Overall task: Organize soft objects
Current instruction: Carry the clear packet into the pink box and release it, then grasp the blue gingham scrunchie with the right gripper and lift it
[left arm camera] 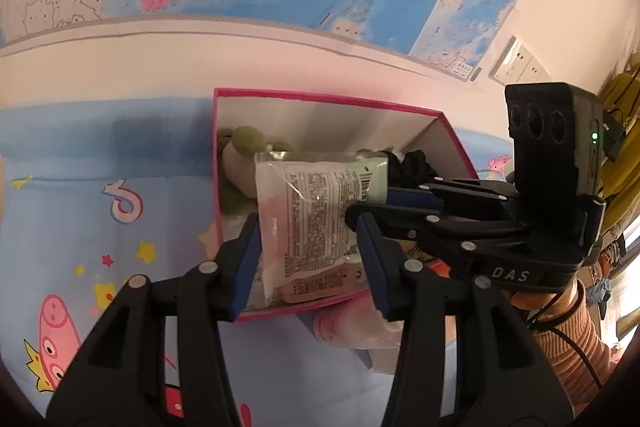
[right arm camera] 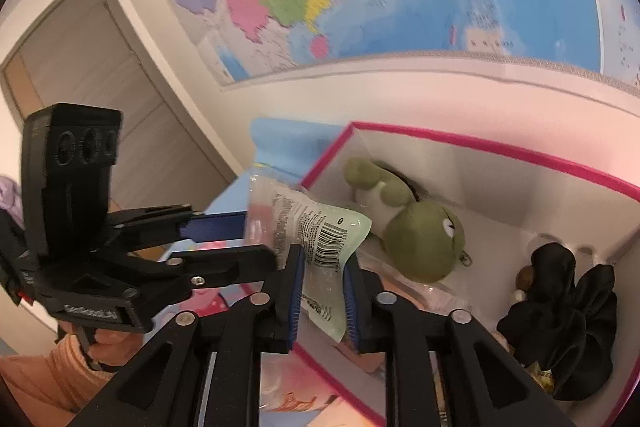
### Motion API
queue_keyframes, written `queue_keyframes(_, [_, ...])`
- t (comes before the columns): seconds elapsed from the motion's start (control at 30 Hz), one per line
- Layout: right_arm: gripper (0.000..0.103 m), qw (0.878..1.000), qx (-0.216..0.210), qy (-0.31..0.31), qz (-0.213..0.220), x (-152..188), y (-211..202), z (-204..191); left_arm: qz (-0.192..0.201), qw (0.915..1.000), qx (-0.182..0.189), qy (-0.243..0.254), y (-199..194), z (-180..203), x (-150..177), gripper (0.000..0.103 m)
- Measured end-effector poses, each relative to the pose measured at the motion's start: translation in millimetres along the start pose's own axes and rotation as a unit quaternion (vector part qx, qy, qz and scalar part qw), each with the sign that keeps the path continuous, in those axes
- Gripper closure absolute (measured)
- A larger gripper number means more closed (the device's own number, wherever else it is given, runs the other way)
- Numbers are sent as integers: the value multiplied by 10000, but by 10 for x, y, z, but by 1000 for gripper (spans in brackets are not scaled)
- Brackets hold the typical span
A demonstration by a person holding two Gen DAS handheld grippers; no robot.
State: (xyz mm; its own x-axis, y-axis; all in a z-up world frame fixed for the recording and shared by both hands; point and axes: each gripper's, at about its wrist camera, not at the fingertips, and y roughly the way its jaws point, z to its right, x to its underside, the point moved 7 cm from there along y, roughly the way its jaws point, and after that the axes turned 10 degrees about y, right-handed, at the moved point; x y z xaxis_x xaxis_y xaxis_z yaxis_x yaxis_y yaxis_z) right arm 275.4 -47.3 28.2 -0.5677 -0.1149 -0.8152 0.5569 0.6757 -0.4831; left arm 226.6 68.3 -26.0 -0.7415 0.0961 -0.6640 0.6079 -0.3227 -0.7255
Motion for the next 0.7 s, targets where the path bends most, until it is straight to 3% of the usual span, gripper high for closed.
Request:
queue_keyframes(0.1, [67, 9991, 392, 97, -163, 13, 122, 125, -22, 9999, -55, -140, 26, -68, 1, 54])
queue_keyframes(0.23, [62, 9964, 701, 396, -260, 42, 179, 296, 50, 9995, -167, -253, -18, -128, 11, 54])
queue_keyframes(0.47, [62, 9982, 511, 309, 4, 144, -136, 204, 361, 9991, -227, -22, -268, -29, 59, 54])
queue_keyframes(0.7, [58, 9986, 275, -163, 423, 457, -856, -22, 743, 9955, 195, 549, -690, 421, 315, 47])
